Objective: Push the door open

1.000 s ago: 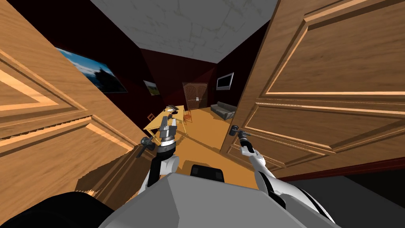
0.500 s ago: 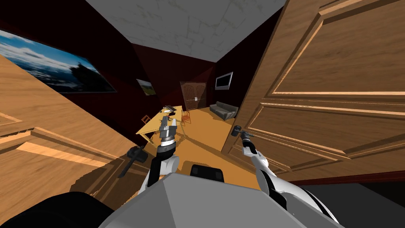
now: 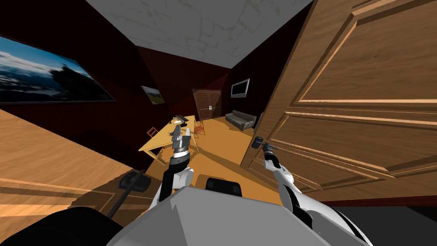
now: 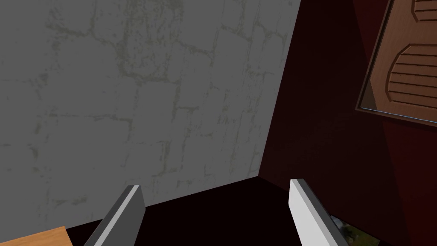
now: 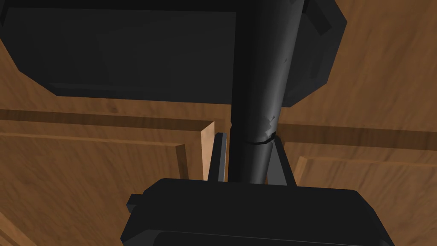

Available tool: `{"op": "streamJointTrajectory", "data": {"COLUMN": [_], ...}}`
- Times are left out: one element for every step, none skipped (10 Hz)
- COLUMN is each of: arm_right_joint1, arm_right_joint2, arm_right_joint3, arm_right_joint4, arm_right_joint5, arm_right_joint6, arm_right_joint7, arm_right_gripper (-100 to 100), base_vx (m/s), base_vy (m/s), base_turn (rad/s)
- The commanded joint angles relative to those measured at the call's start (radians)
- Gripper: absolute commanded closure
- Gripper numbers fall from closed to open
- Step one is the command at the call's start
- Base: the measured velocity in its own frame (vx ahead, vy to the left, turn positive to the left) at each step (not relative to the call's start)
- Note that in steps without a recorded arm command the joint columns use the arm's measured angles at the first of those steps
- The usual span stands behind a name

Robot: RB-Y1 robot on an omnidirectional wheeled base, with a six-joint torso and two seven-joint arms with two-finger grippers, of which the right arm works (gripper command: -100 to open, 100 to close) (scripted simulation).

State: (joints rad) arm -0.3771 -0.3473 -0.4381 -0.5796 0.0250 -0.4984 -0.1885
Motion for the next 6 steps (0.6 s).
{"op": "streamJointTrajectory", "data": {"arm_right_joint1": [0.006, 0.008, 0.009, 0.011, 0.012, 0.021], "arm_right_joint2": [-0.009, -0.011, -0.013, -0.015, -0.017, -0.009], "arm_right_joint3": [-0.022, -0.030, -0.037, -0.044, -0.048, -0.044], "arm_right_joint4": [-0.016, -0.015, -0.014, -0.013, -0.013, -0.025], "arm_right_joint5": [-0.007, -0.010, -0.012, -0.015, -0.016, -0.015], "arm_right_joint6": [0.007, 0.007, 0.007, 0.007, 0.007, 0.014], "arm_right_joint7": [0.012, 0.015, 0.018, 0.022, 0.023, 0.021], "arm_right_gripper": [100, 100, 100, 100, 100, 100], "base_vx": [0.174, 0.213, 0.197, 0.192, 0.182, 0.078], "base_vy": [0.060, 0.071, 0.049, 0.052, 0.038, 0.008], "base_turn": [-0.059, -0.056, -0.055, -0.059, -0.045, -0.020]}}
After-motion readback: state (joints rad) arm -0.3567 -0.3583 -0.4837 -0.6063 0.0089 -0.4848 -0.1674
